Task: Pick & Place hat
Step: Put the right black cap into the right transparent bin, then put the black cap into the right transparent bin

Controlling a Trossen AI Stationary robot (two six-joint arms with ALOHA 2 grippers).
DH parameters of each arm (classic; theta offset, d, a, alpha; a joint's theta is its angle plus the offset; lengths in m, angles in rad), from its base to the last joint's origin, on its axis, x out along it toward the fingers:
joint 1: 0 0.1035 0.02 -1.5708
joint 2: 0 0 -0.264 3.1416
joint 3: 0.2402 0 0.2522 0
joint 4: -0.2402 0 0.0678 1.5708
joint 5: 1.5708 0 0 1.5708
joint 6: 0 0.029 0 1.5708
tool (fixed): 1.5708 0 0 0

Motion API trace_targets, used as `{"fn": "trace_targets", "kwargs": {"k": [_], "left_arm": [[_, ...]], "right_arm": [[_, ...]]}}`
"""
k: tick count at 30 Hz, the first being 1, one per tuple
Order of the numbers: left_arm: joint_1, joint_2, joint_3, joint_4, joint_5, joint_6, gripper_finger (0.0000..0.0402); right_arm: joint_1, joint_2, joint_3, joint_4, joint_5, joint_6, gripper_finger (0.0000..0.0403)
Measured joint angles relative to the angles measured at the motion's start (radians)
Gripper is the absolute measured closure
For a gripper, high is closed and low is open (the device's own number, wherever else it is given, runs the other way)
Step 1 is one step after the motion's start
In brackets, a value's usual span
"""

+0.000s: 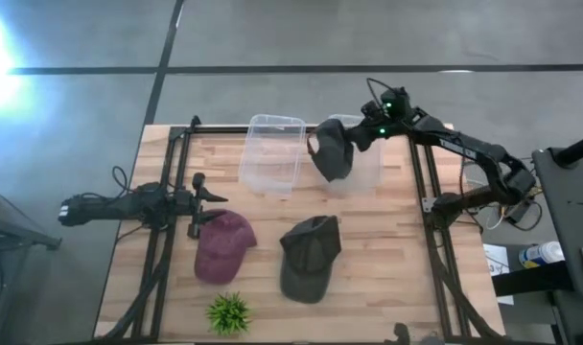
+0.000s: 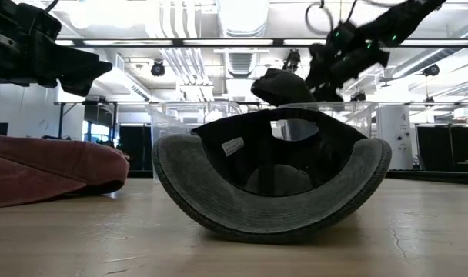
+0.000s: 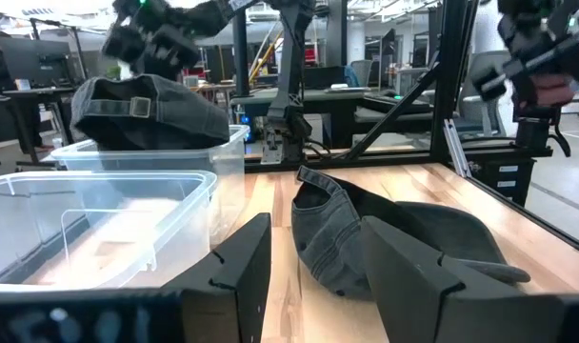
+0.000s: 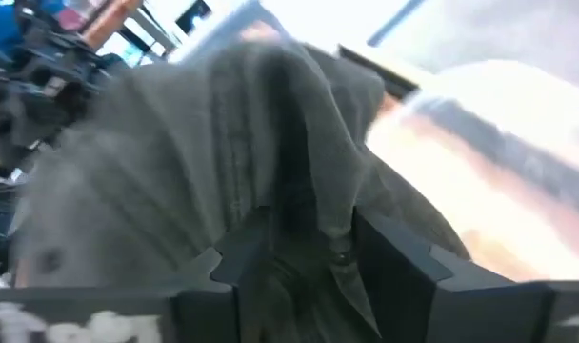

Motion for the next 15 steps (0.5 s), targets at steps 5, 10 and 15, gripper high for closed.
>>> {"fn": "trace_targets", "kwargs": {"k": [5, 10, 15], "left_arm": [[0.000, 0.000, 0.000, 0.000, 0.000, 0.000, 0.0243], [0.000, 0.000, 0.000, 0.000, 0.000, 0.000, 0.0243], [0.000, 0.000, 0.000, 0.000, 0.000, 0.000, 0.0243]], "right_arm": [[0.003, -0.139, 0.036, -0.175, 0.062, -0.100, 0.0244], [0.056, -0.240, 0.084, -0.449, 0.204, -0.226, 0.0243], [0.180, -0.302, 0.088, -0.578, 0.203, -0.142, 0.0243]]}}
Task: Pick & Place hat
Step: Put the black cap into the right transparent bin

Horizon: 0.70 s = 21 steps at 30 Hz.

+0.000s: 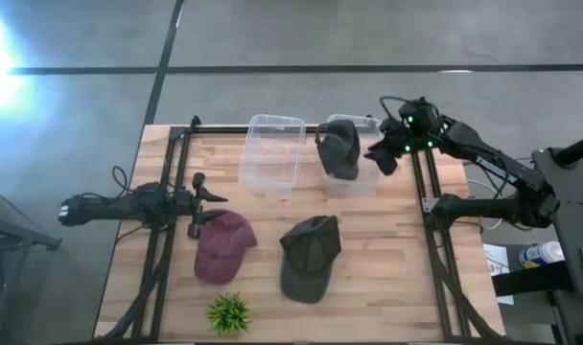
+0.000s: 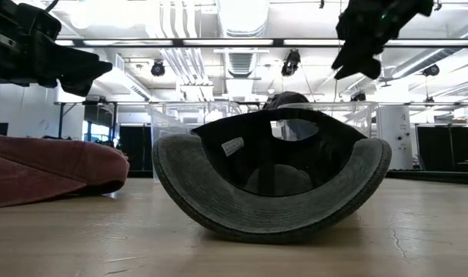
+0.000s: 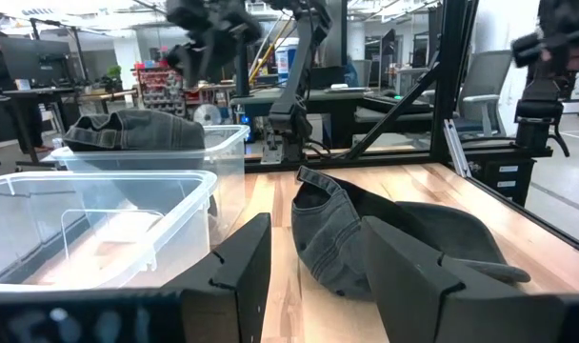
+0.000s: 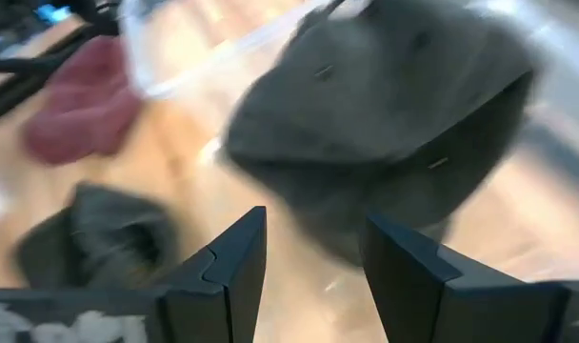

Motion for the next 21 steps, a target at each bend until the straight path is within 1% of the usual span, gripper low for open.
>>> {"fn": "trace_targets", "kwargs": {"k": [4, 7, 11, 15, 18, 21], "left_arm": [[0.000, 0.000, 0.000, 0.000, 0.000, 0.000, 0.0243], [0.000, 0.000, 0.000, 0.000, 0.000, 0.000, 0.0243], [0.000, 0.000, 0.000, 0.000, 0.000, 0.000, 0.0243], [0.000, 0.000, 0.000, 0.000, 0.000, 0.000, 0.0243], [0.000, 0.000, 0.000, 0.000, 0.000, 0.000, 0.0243], [0.000, 0.000, 0.000, 0.000, 0.000, 0.000, 0.0243]], "right_arm": [[0.162, -0.015, -0.014, -0.074, 0.009, 0.200, 0.0243], [0.314, -0.006, -0.029, -0.092, 0.067, 0.371, 0.0243], [0.508, 0.035, -0.058, -0.089, 0.122, 0.613, 0.0243], [0.675, 0.095, -0.091, -0.083, 0.174, 0.838, 0.0243], [0.776, 0.152, -0.120, -0.039, 0.193, 1.008, 0.0243], [0.851, 0.219, -0.159, 0.082, 0.194, 1.172, 0.0243]]}}
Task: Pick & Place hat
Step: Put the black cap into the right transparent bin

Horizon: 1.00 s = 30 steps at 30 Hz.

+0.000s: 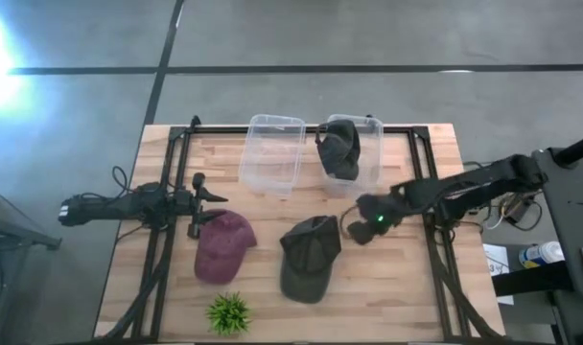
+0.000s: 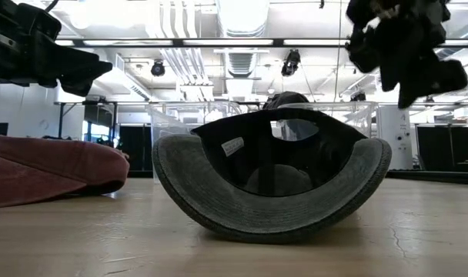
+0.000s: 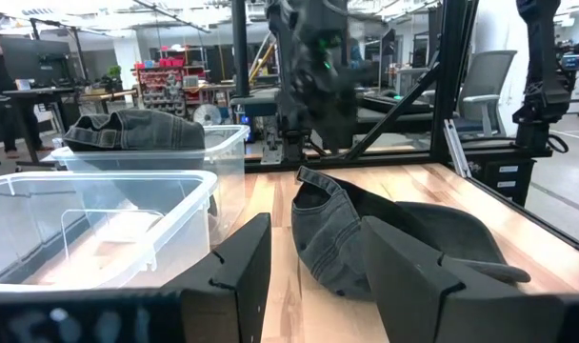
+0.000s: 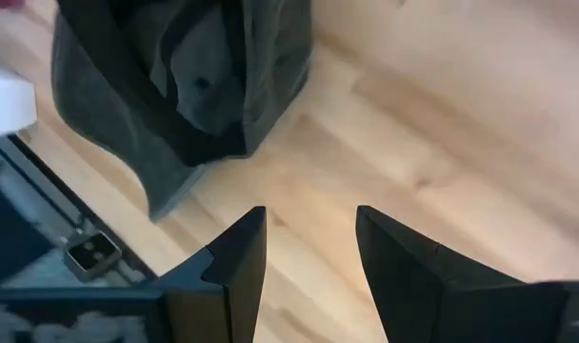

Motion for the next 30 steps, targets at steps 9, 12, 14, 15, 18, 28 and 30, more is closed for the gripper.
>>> {"fn": "trace_targets", "kwargs": {"k": [9, 12, 14, 15, 18, 28, 30], "left_arm": [[0.000, 0.000, 0.000, 0.000, 0.000, 0.000, 0.0243], [0.000, 0.000, 0.000, 0.000, 0.000, 0.000, 0.0243], [0.000, 0.000, 0.000, 0.000, 0.000, 0.000, 0.0243], [0.000, 0.000, 0.000, 0.000, 0.000, 0.000, 0.0243], [0.000, 0.001, 0.000, 0.000, 0.000, 0.000, 0.0243], [0.000, 0.007, 0.000, 0.001, 0.000, 0.000, 0.0243], [0.000, 0.008, 0.000, 0.001, 0.000, 0.000, 0.0243]], "right_arm": [[0.108, 0.193, -0.028, 0.258, 0.085, 0.283, 0.0243], [0.122, 0.251, -0.019, 0.354, 0.087, 0.341, 0.0243], [0.133, 0.285, -0.011, 0.438, 0.090, 0.368, 0.0243], [0.139, 0.306, -0.003, 0.472, 0.092, 0.381, 0.0243], [0.154, 0.369, 0.029, 0.497, 0.092, 0.403, 0.0243], [0.183, 0.490, 0.104, 0.494, 0.053, 0.439, 0.0243], [0.184, 0.498, 0.105, 0.488, 0.082, 0.437, 0.0247]]}}
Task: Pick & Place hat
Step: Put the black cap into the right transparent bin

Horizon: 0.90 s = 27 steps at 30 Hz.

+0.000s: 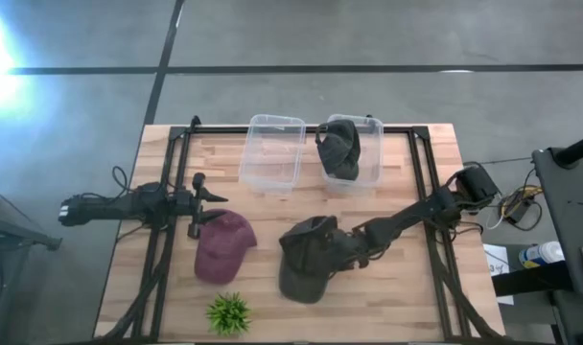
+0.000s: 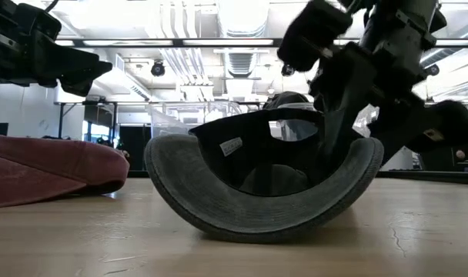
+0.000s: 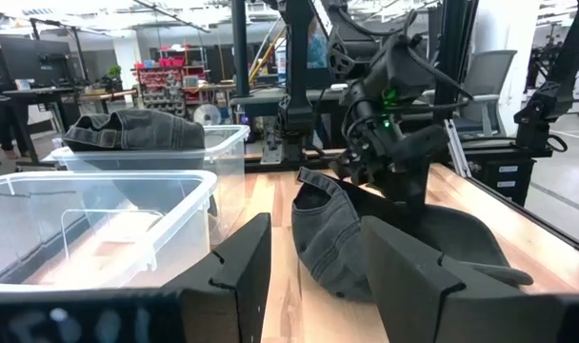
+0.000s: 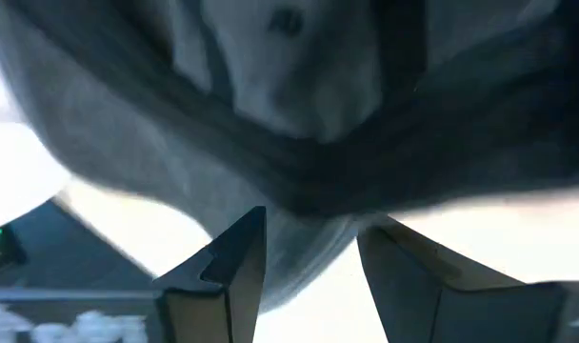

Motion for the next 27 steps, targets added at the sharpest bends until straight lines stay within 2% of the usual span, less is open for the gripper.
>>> {"fn": "trace_targets", "kwargs": {"k": [4, 12, 18, 21, 24, 27], "left_arm": [[0.000, 0.002, 0.000, 0.000, 0.000, 0.000, 0.0243], [0.000, 0.003, 0.000, 0.001, 0.000, 0.000, 0.0243], [0.000, 0.003, 0.000, 0.001, 0.000, 0.000, 0.0243], [0.000, 0.003, 0.000, 0.001, 0.000, 0.000, 0.0243], [0.000, 0.005, 0.000, 0.001, 0.000, 0.000, 0.0243], [0.000, 0.007, 0.000, 0.000, 0.000, 0.000, 0.0243]], "right_arm": [[0.002, -0.002, -0.012, -0.001, 0.071, 0.004, 0.0279], [0.002, -0.002, -0.022, -0.008, 0.069, -0.048, 0.0383], [0.008, -0.027, -0.014, -0.012, 0.112, -0.103, 0.0388], [0.015, -0.093, 0.013, -0.023, 0.167, -0.226, 0.0389], [0.020, -0.184, 0.050, -0.028, 0.231, -0.422, 0.0389], [0.015, -0.283, 0.088, -0.075, 0.319, -0.505, 0.0390]]}}
